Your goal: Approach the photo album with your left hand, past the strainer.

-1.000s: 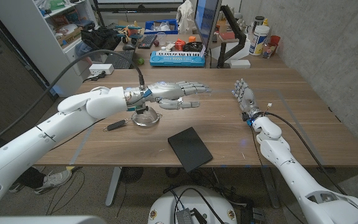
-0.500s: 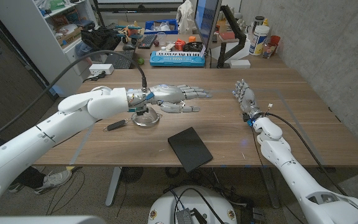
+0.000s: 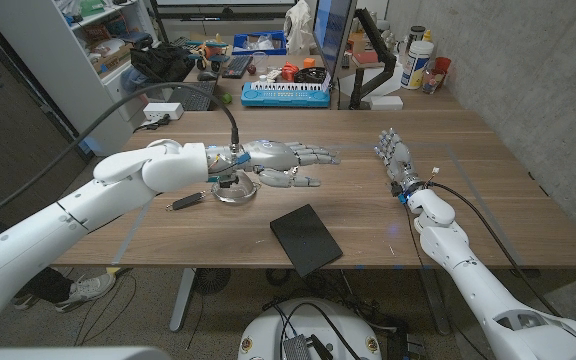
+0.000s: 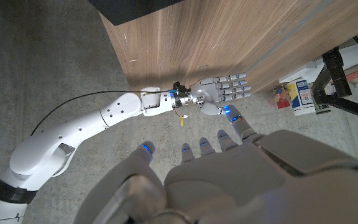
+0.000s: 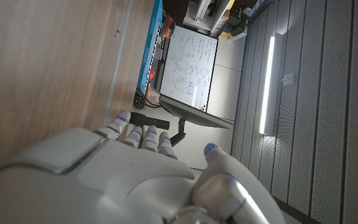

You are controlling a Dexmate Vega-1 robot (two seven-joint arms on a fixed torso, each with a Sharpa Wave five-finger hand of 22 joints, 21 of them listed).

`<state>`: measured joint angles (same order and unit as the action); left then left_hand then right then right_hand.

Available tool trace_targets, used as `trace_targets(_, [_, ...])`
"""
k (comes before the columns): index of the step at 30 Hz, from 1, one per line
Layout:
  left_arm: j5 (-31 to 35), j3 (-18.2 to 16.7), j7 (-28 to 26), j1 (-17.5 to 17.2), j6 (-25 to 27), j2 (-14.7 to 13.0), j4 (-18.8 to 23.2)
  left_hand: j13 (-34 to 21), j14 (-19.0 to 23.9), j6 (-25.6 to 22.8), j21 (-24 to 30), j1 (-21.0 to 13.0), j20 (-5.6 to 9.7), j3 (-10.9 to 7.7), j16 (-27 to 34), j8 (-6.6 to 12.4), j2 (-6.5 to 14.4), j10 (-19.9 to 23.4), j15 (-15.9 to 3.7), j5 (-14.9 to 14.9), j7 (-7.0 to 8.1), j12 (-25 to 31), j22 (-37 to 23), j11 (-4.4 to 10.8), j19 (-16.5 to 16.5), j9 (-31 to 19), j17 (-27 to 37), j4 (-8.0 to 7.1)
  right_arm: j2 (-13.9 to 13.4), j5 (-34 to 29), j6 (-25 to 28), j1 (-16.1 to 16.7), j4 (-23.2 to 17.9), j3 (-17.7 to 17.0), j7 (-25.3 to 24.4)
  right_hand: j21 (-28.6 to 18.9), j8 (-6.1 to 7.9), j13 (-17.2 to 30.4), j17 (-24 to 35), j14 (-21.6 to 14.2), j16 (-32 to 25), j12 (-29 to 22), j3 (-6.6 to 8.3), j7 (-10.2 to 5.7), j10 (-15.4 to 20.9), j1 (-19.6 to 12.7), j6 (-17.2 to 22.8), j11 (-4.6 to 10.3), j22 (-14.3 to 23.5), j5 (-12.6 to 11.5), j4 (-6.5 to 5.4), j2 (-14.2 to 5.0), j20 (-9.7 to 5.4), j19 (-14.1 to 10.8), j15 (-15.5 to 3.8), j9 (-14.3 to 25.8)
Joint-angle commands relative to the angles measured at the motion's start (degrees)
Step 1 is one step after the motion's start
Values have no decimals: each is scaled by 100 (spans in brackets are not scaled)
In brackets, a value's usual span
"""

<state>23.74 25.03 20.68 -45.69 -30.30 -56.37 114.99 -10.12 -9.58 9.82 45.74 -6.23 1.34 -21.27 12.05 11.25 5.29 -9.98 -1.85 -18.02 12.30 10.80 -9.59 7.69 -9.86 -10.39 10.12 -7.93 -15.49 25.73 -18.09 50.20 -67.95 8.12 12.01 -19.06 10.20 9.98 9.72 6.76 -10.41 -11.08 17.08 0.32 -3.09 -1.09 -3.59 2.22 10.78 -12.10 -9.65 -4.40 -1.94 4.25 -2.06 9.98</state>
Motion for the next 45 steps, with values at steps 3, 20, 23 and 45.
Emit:
trace_targets(3, [62, 104, 102, 83, -29, -10, -45, -8, -691, 61, -123, -82, 62, -28, -3, -3, 27, -260, -508, -41, 39, 20, -11, 63, -1138, -5, 20, 25, 18, -7, -8, -27, 52, 9, -5, 8, 42, 18, 21, -10, -14, -16, 2, -15, -45, -3, -54, 13, 14, -33, 0, -525, -364, -10, -48, 31])
trace_targets(20, [165, 163, 173, 106, -61, -18, -54, -26, -324, -1265, -468, -153, 66, 25, 80, 389, 103, 362, -584, -53, -113, 84, -32, 25, -999, -85, 21, -43, 38, -18, -18, -58, 128, 10, 19, 20, 44, 18, 21, -9, -12, -17, 1, -17, -46, -3, -54, 10, 14, -35, 0, -527, -363, -14, -57, 31])
trace_targets(23, [152, 180, 226, 109, -34, -26, -45, -29, -308, -1181, -485, -156, 70, 26, 79, 343, 114, 376, -589, -55, -77, 73, -34, 23, -978, -85, 23, -49, 41, -19, -17, -59, 134, 9, 24, 22, 43, 18, 22, -10, -12, -18, -1, -17, -43, -2, -56, 9, 14, -35, -1, -528, -363, -14, -59, 31])
trace_targets(45, [40, 322, 626, 169, 160, -65, 20, -34, -259, -1183, -560, -187, -15, 5, 60, 284, 199, 404, -577, -64, -66, 27, -42, -10, -868, -87, 30, -78, 48, -26, -18, -75, 177, 12, 64, 37, 44, 18, 19, -14, -11, -17, -2, -16, -47, -9, -56, 13, 15, -37, 6, -526, -359, -19, -57, 32])
